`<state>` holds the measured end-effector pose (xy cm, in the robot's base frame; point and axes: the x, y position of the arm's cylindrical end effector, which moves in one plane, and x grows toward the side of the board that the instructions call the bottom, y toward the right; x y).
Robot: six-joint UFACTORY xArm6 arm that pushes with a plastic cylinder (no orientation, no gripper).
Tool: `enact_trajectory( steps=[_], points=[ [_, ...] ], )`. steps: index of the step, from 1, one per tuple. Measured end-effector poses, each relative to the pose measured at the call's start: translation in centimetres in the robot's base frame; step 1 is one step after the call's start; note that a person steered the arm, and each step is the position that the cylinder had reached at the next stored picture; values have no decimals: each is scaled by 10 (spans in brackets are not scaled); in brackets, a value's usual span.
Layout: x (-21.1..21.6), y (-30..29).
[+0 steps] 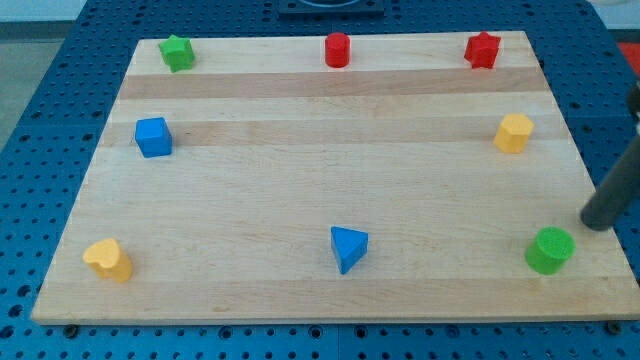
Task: Move the green circle towards center
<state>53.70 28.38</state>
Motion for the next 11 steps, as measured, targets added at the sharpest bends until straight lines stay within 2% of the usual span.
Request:
enact_trajectory(
  steps=[1,3,7,9,11],
  points=[
    [36,-6],
    [51,-73],
    [-26,-85],
    [-70,-135],
    [-92,-198]
  ],
)
